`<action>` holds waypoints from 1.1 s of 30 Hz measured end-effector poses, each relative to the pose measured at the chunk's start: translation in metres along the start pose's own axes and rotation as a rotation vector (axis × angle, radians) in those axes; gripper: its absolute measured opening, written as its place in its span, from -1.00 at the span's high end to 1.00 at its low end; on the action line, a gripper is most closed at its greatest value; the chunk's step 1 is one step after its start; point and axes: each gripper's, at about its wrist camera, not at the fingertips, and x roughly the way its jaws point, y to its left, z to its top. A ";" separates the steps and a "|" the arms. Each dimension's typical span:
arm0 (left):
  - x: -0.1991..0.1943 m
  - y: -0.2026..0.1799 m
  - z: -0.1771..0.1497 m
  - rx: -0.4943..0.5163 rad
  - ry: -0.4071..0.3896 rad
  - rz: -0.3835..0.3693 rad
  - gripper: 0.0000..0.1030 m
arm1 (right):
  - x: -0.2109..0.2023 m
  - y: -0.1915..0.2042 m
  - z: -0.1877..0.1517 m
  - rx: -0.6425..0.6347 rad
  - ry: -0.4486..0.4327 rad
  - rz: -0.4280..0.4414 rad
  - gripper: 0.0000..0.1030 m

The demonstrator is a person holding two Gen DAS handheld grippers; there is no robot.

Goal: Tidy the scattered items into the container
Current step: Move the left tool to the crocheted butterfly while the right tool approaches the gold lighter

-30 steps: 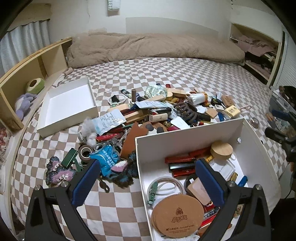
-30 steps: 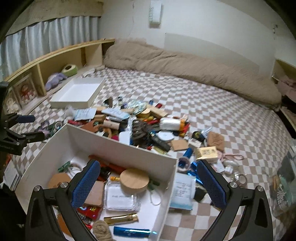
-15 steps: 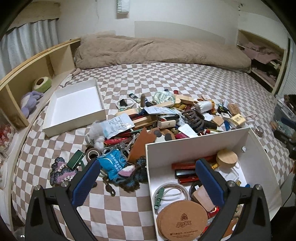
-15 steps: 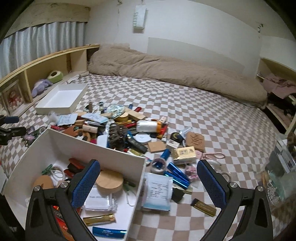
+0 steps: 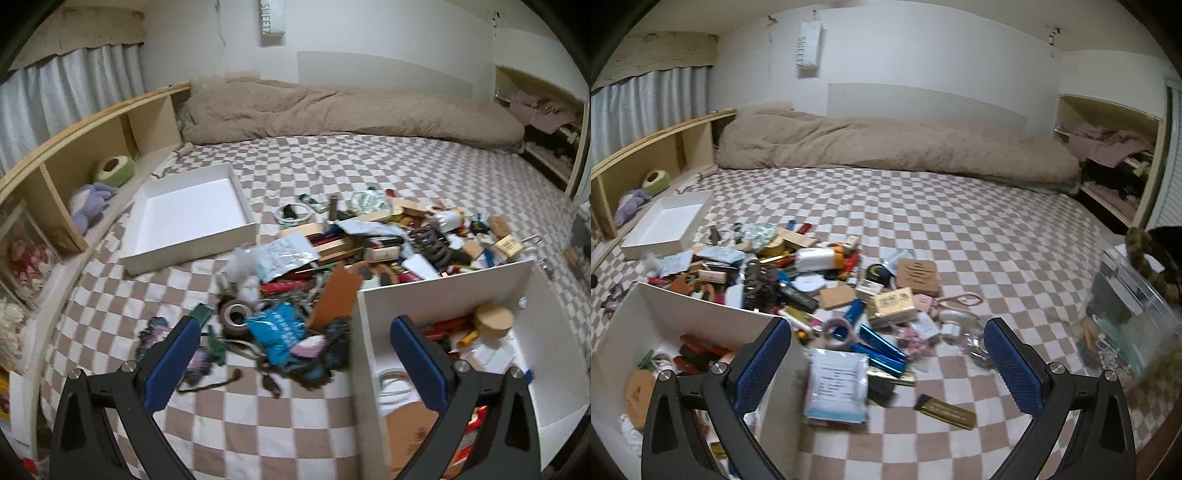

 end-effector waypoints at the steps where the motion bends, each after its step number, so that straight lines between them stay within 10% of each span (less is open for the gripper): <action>1: 0.001 0.004 -0.002 -0.005 0.003 0.011 -1.00 | 0.002 -0.004 -0.001 0.002 0.006 -0.012 -1.00; 33: 0.077 0.114 -0.051 -0.200 0.209 0.148 -1.00 | 0.063 -0.080 -0.061 0.250 0.317 0.000 -1.00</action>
